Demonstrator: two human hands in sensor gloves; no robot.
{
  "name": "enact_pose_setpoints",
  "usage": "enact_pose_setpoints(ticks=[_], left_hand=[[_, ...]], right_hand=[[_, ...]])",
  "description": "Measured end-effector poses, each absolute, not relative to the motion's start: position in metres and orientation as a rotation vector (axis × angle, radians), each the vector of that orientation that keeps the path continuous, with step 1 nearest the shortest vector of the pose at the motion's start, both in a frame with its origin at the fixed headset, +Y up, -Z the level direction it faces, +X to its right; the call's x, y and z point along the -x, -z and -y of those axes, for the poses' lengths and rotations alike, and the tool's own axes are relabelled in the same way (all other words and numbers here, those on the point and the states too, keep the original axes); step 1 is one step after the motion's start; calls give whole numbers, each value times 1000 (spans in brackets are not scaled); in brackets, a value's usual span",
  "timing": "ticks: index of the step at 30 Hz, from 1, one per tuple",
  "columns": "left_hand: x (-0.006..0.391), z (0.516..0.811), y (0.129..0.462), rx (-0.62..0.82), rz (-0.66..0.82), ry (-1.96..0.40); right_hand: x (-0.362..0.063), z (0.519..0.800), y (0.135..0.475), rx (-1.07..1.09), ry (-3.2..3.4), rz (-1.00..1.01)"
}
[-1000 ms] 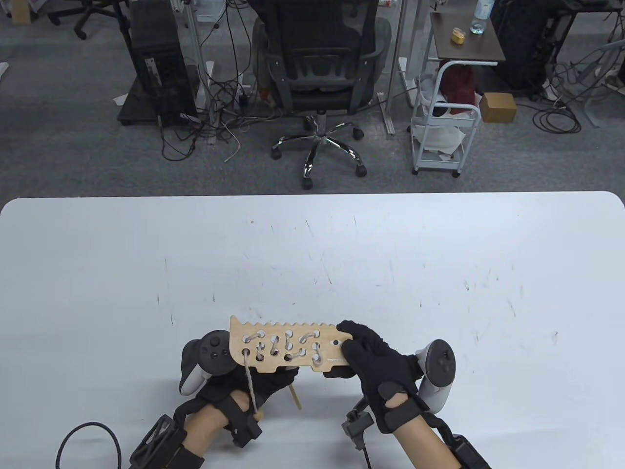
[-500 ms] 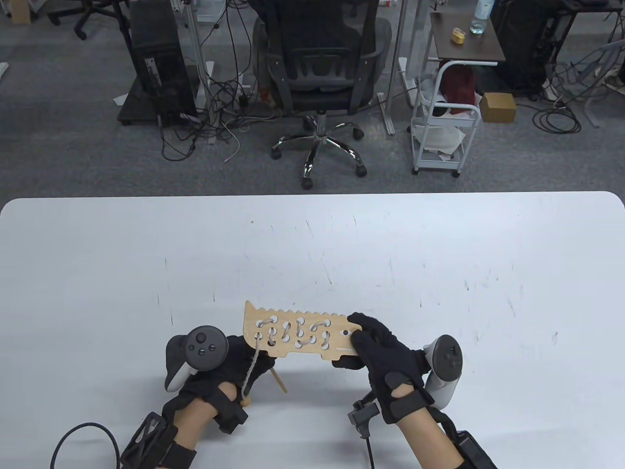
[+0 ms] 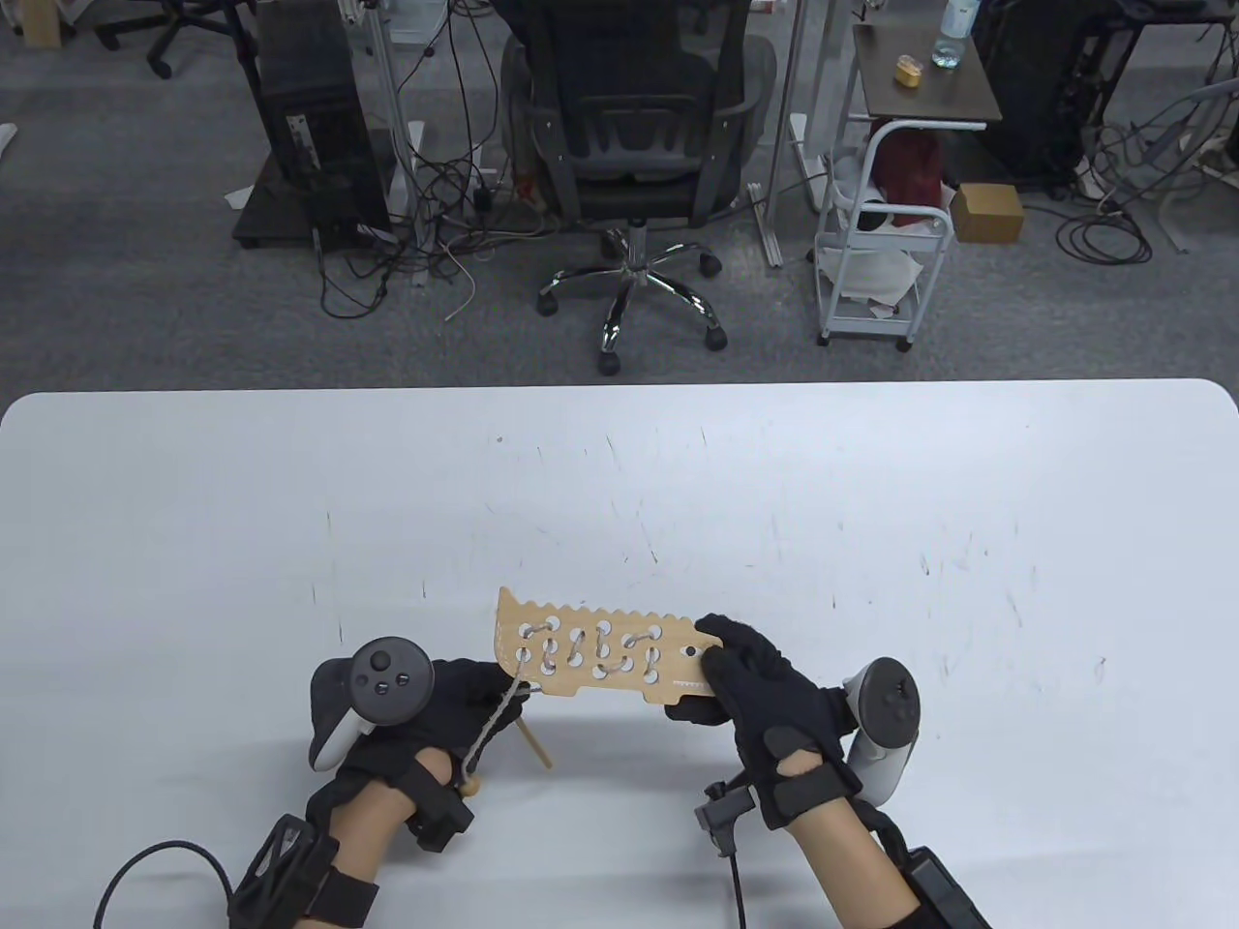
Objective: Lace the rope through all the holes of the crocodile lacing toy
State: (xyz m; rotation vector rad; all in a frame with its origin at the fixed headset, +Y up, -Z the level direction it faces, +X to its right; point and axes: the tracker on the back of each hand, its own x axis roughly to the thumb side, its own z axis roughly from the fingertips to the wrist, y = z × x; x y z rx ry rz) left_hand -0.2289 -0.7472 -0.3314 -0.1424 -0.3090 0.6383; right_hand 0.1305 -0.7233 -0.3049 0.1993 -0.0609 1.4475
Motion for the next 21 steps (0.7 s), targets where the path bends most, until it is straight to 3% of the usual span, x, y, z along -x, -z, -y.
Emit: enact_pose_setpoints(ticks=[21], left_hand=[[205,765,328,261,371,-423]], right_hand=[[-124,734,309,-183,-1515,12]])
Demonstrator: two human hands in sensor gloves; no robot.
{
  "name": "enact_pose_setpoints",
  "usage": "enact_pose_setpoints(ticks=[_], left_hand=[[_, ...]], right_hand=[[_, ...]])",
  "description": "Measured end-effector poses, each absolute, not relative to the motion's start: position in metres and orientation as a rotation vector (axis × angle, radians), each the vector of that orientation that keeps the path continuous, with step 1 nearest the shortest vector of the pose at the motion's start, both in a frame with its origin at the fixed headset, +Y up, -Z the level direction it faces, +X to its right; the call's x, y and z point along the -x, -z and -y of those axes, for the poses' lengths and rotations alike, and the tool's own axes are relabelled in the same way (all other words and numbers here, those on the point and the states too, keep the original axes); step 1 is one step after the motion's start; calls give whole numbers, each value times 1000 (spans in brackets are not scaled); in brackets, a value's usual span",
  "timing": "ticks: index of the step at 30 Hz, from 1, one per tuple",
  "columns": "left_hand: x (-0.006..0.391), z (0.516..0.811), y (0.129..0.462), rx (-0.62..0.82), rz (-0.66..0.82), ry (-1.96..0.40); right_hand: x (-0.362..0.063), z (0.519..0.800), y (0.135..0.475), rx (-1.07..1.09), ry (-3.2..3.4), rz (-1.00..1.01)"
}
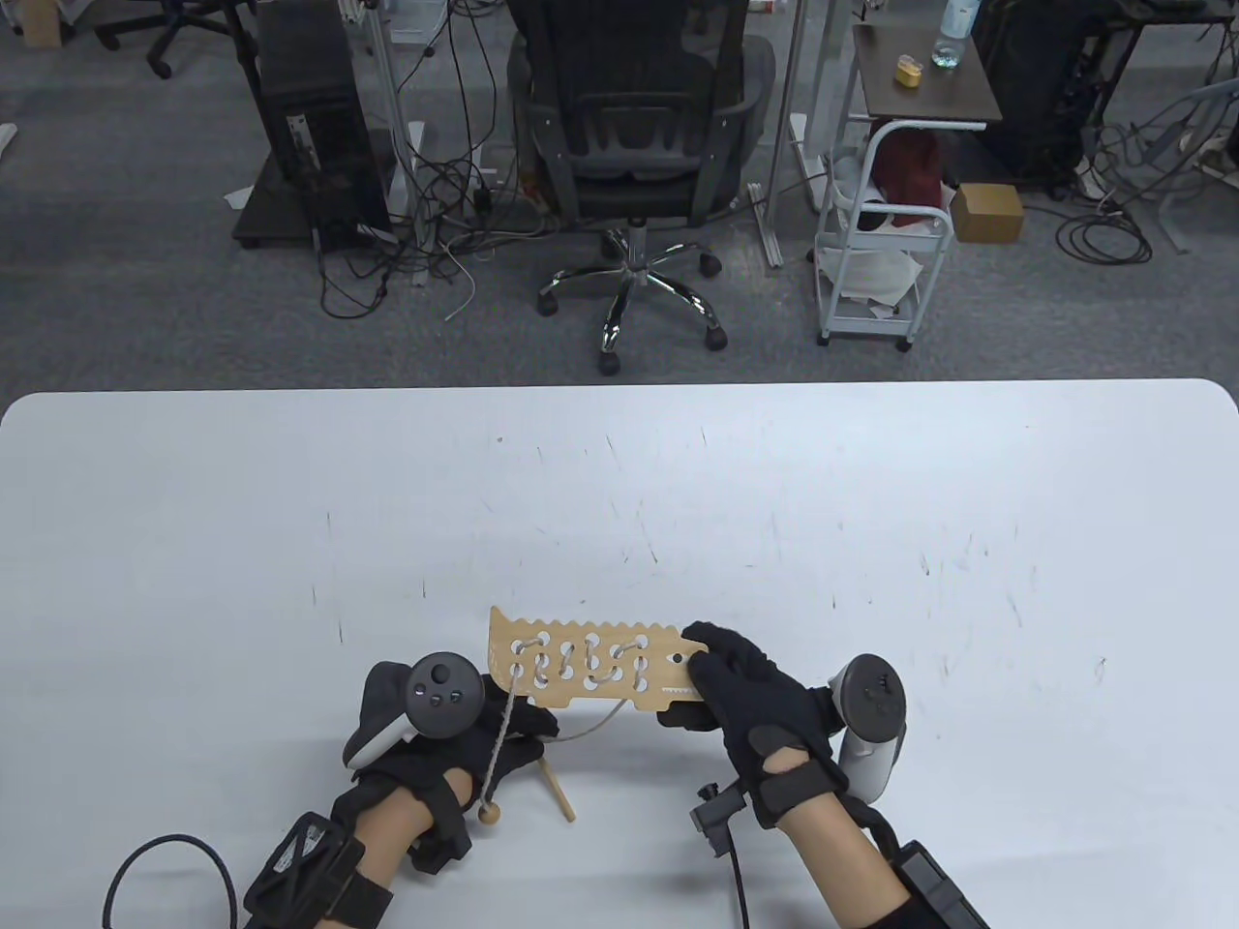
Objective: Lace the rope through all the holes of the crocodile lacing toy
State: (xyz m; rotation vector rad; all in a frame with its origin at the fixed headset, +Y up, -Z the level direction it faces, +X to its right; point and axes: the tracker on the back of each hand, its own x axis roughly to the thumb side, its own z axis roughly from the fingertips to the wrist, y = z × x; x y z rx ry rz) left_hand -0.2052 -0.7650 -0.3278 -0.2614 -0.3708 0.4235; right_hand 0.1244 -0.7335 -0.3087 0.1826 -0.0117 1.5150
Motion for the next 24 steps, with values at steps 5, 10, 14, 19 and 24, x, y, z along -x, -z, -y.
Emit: enact_pose_setpoints(ticks=[5,10,14,19,24], left_hand=[[200,769,327,282,378,-371],[195,773,326,315,388,-335],[193,772,325,320,388,-332],[195,773,326,328,383,-328],[203,767,327,326,349,-367]], right_hand=[[-123,735,309,-176,-1528,4],[-121,737,310,-176,-1533,-5],[-121,737,310,-174,-1532,-7],[-121,738,310,-173,-1529,-9],[-121,738,310,-168,-1514,-14]])
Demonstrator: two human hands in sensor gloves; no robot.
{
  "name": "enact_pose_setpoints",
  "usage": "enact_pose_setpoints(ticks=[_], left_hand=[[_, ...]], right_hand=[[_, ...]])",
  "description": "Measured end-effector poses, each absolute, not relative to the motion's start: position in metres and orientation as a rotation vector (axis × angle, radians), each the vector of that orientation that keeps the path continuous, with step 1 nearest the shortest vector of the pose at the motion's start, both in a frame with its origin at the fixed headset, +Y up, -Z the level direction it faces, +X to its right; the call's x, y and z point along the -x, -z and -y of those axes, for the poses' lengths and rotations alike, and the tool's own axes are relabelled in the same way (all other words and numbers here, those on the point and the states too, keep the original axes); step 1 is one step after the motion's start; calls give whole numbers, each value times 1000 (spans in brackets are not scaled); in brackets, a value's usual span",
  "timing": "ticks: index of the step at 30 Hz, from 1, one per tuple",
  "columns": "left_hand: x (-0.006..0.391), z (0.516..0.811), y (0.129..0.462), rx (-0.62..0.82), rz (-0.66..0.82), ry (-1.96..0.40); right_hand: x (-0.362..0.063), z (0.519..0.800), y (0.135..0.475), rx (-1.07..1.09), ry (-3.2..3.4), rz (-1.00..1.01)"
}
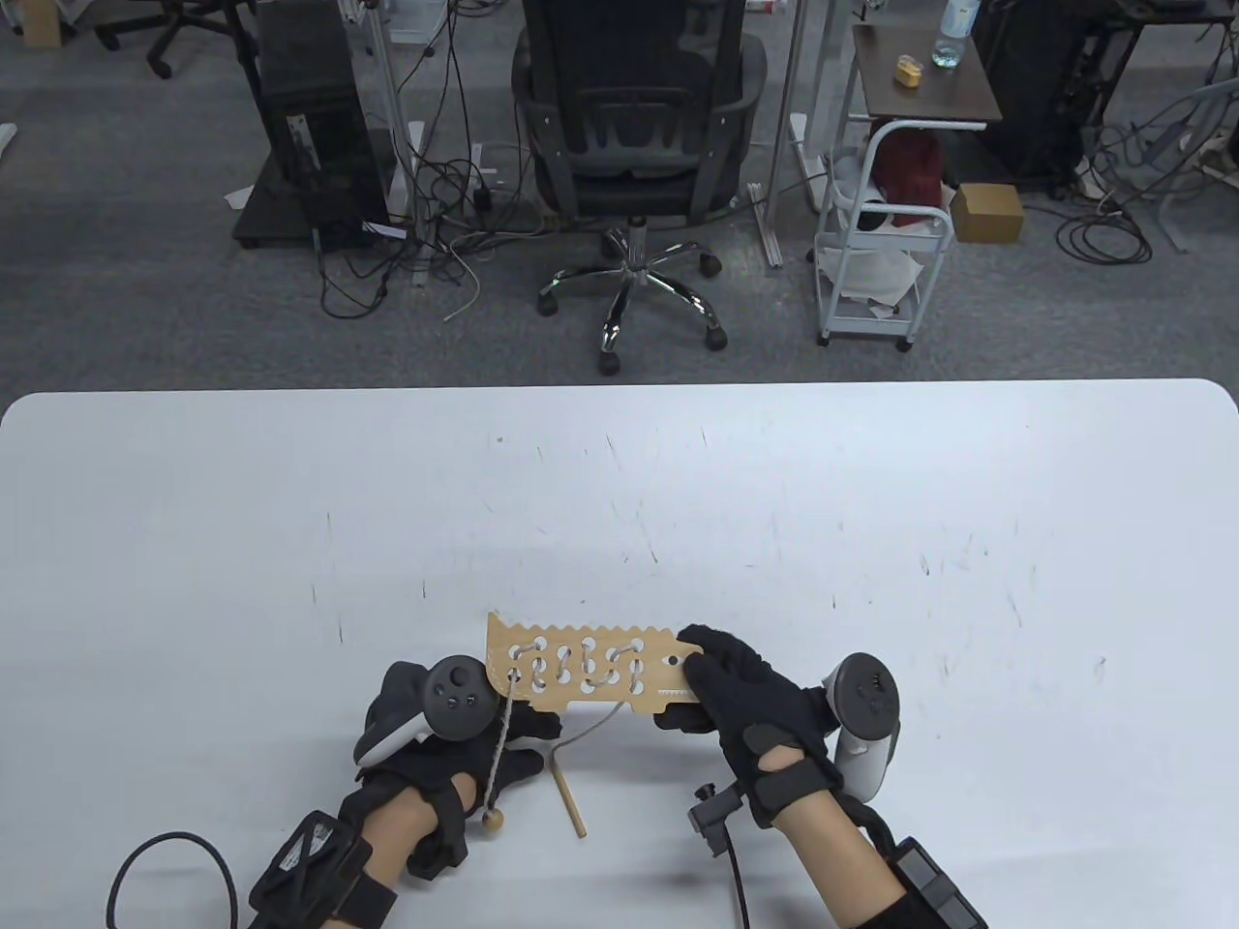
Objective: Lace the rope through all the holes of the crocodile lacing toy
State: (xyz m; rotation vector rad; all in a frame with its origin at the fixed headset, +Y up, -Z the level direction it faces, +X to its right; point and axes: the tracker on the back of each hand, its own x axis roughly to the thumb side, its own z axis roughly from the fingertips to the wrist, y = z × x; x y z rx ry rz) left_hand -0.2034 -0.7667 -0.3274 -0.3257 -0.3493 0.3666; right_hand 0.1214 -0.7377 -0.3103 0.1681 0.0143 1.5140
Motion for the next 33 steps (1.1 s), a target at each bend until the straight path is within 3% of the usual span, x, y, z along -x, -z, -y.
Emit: enact_pose_setpoints(ticks=[19,33], left_hand=[[274,727,334,23,116,-483],[309,731,335,20,-89,-767]], right_hand=[[-129,739,313,-136,-1513,-13],[-130,741,314,-139,-1525,-9]])
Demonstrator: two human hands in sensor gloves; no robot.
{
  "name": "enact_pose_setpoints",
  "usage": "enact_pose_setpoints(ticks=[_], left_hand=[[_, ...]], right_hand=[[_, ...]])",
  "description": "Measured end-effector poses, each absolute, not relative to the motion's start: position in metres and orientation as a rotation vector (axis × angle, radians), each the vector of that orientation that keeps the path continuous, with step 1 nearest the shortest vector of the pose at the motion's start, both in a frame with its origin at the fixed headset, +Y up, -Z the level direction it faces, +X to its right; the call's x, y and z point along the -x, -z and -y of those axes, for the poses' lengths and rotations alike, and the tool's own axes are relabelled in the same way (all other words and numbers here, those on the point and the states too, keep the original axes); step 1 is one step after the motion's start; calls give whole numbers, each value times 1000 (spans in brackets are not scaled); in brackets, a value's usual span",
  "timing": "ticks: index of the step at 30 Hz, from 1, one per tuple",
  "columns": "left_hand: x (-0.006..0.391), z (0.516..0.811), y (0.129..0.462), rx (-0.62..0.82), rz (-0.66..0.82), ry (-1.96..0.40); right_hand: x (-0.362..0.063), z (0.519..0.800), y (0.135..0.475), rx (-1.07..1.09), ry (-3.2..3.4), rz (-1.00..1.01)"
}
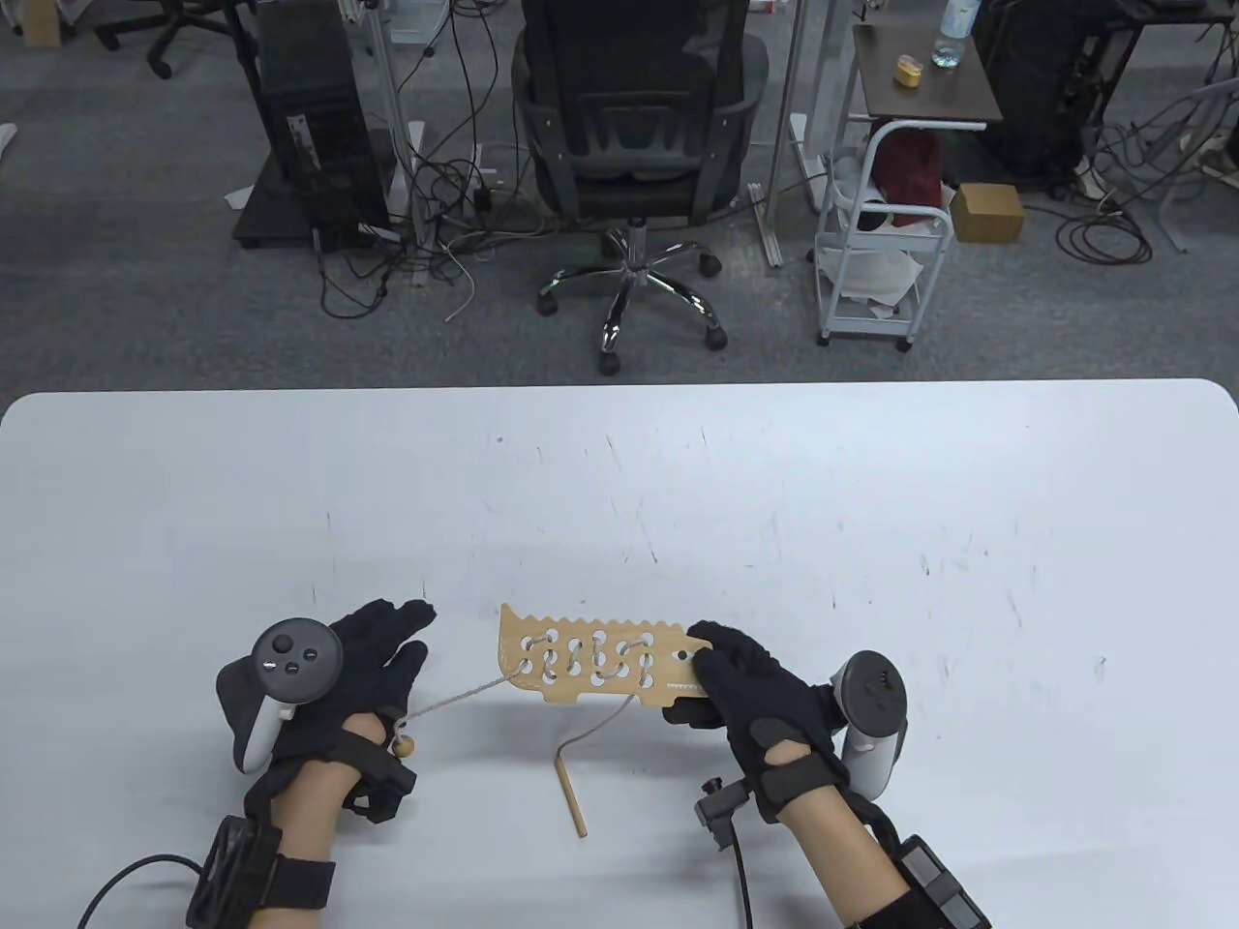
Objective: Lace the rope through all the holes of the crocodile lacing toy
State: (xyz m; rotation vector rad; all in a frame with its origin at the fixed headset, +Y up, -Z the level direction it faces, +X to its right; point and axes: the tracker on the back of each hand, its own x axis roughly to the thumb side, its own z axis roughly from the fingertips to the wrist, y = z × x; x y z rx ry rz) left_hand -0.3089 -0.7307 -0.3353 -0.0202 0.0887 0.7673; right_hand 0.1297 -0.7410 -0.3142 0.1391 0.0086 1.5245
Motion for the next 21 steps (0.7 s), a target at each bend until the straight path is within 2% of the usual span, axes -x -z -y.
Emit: enact_pose_setpoints(ticks=[5,13,21], left_hand=[[318,736,336,50,-149,-879],[323,740,334,51,-248,-905],[330,753,335,169,-285,-1189]], right_hand=[[-128,741,314,-154,-1529,-12],[-123,737,311,-198,-1524,-8],[-122,737,310,-214,-1521,-7]])
